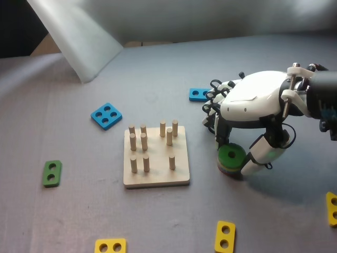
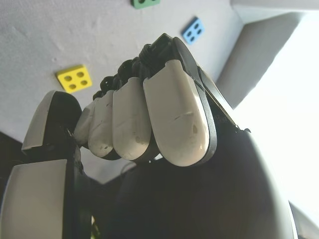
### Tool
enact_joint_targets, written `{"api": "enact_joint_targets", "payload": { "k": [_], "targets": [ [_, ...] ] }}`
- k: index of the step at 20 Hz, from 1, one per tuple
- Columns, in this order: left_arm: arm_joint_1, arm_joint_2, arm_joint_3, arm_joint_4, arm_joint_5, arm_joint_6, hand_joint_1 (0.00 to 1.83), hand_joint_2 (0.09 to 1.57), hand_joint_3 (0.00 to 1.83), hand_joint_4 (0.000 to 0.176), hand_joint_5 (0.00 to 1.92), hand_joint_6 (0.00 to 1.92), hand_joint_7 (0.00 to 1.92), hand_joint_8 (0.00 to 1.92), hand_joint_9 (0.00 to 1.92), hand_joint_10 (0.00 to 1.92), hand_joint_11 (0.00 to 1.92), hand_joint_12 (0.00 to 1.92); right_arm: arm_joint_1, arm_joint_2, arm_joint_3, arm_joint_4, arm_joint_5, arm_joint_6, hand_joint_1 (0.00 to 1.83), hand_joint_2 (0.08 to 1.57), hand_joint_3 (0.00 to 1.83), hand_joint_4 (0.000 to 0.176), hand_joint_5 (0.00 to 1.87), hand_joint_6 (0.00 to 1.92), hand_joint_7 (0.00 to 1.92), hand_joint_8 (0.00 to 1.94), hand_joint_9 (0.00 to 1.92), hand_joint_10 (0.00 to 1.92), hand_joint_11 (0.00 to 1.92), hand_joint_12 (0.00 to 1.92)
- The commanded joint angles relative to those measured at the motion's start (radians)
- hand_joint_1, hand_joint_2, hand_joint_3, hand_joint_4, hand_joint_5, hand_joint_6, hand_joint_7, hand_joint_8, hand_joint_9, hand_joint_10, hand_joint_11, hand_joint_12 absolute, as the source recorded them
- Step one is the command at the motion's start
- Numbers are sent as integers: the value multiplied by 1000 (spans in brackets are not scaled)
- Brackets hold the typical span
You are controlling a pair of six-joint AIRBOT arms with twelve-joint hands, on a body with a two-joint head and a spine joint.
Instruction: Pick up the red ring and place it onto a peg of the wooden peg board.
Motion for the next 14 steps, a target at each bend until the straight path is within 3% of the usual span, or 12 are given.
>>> {"api": "enact_joint_targets", "payload": {
  "k": [1,2,3,5,7,8,9,10,11,12,13,14],
  "targets": [
    [-10,7,-2,-6,-6,4,884,1441,0,176,1315,1921,1602,1921,1707,1921,1822,1921,2,-2,1,-3,-5,-13,1108,1033,0,77,1168,680,420,1,205,3,0,205],
    [-10,7,-3,-6,-6,4,896,1438,0,176,1310,1921,1596,1921,1699,1921,1814,1921,2,-1,1,-3,-4,-17,1117,1029,0,58,1178,663,424,1,212,4,0,296],
    [-10,7,-3,-6,-6,4,877,1441,0,176,1310,1921,1596,1921,1695,1921,1807,1921,3,-1,1,-3,-3,-19,1115,1026,0,70,1186,648,426,1,207,4,0,208],
    [-10,7,-2,-6,-6,4,875,1442,0,176,1320,1921,1606,1921,1709,1921,1818,1921,4,0,1,-3,-3,-20,1129,1024,0,23,1191,640,441,2,243,12,0,303],
    [-10,7,-2,-6,-6,4,864,1449,2,176,1315,1921,1601,1921,1706,1921,1818,1921,4,0,1,-3,-3,-21,1109,1027,1,84,1180,657,429,1,239,6,0,331],
    [-10,7,-2,-6,-6,4,866,1446,0,176,1313,1921,1601,1921,1706,1921,1818,1921,5,0,1,-3,-3,-21,1104,1028,1,96,1175,667,435,2,243,6,0,370],
    [-10,7,-2,-6,-6,4,876,1442,0,176,1312,1921,1605,1921,1707,1921,1816,1921,9,1,1,-3,-3,-23,1105,1030,0,88,1172,672,434,1,235,3,0,348],
    [-10,7,-2,-6,-7,4,885,1439,0,176,1318,1921,1610,1921,1713,1921,1820,1921,15,3,1,-3,-3,-23,1097,1032,1,109,1165,683,434,1,238,4,0,360],
    [-10,8,-2,-6,-7,4,893,1435,0,176,1324,1921,1613,1921,1716,1921,1821,1921,23,5,1,-3,-3,-23,1102,1035,1,90,1158,695,433,0,237,2,0,319],
    [-10,8,-2,-6,-8,4,875,1440,0,176,1315,1921,1611,1921,1714,1921,1820,1921,35,6,1,-3,-3,-22,1115,1032,0,55,1169,680,439,2,240,3,0,322],
    [-10,8,-2,-6,-8,4,871,1439,0,176,1313,1921,1610,1921,1713,1921,1819,1921,44,6,1,-3,-3,-22,1117,1032,0,49,1170,676,435,0,234,0,0,321],
    [-10,8,-2,-7,-8,4,892,1440,0,176,1317,1921,1612,1921,1716,1921,1825,1921,51,6,1,-3,-3,-21,1100,1033,0,98,1165,684,434,0,224,5,0,326]
  ]
}}
